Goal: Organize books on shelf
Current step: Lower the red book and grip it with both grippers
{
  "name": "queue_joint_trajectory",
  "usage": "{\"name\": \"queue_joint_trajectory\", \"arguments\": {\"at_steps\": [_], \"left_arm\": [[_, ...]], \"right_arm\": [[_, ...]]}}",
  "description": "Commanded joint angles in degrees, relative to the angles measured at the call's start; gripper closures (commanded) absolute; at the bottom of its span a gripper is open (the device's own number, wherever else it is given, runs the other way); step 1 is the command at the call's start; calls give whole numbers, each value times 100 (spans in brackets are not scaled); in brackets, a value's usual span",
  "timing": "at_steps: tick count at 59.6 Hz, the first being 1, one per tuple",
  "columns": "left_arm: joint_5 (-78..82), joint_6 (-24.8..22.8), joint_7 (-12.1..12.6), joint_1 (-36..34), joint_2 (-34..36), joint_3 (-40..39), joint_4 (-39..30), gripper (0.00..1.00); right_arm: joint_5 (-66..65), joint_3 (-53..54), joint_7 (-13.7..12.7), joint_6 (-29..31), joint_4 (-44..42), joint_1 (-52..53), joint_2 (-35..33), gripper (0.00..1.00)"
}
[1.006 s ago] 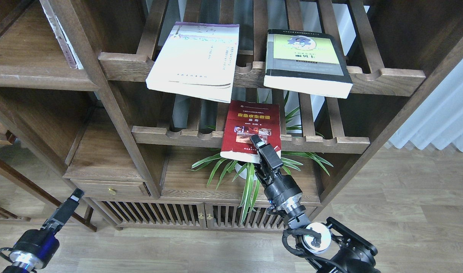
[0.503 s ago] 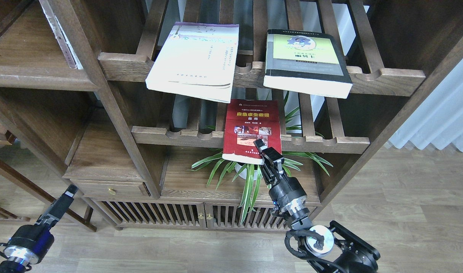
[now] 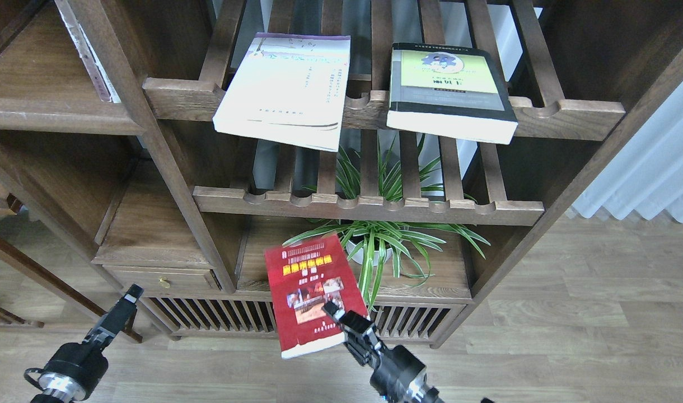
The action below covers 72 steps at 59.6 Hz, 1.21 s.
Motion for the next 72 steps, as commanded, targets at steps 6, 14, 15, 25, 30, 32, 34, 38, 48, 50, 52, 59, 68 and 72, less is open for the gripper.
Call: {"name": "queue_joint_trajectory", "arguments": {"at_steps": [6,14,15,25,30,32,34,38,48,50,52,59,68,72], "left_arm": [[-21,0,-88,208,-439,52,-281,0],[-21,0,-88,217,-808,148,-343,0],[-21,0,-88,226,-852,183,-343,0],[-21,0,-88,226,-1283,518,-334,0],[-21,0,-88,226,-1476,588,-334,0],[-21,0,-88,226,-1555,606,-325,0],[-21,0,-88,217,-1591,614,-325,0],[-12,0,-80,209,-1687,676,-316,0],[-21,0,-80,165,-1898,878,-237,0],[-21,0,-80,165,-1925,896,-237,1],[-29,0,-88,165,-1960,896,-228,1],[-240,0,-88,147,-2021,896,-228,9],[-574,0,-62,68,-2013,975,-237,17],[-574,0,-62,59,-2013,1089,-237,20]], "right_arm": [[-3,-137,-201,4,-26,-82,-1,95],[-3,-198,-236,4,-52,-82,-1,95],[-3,-207,-236,4,-52,-82,-1,95],[-3,-207,-236,4,-61,-82,-1,95],[-3,-207,-236,4,-61,-82,-1,95],[-3,-207,-236,4,-61,-82,-1,95],[-3,-207,-245,4,-61,-82,-1,95],[-3,-234,-245,4,-61,-91,-1,94],[5,-234,-245,4,-61,-99,-1,94],[-3,-234,-254,4,-61,-99,-1,94],[5,-234,-280,4,-61,-99,-1,94],[-3,-242,-350,4,-61,-108,-1,94],[-3,-269,-359,4,-61,-126,-1,94],[-3,-277,-359,4,-61,-161,-1,94]]}}
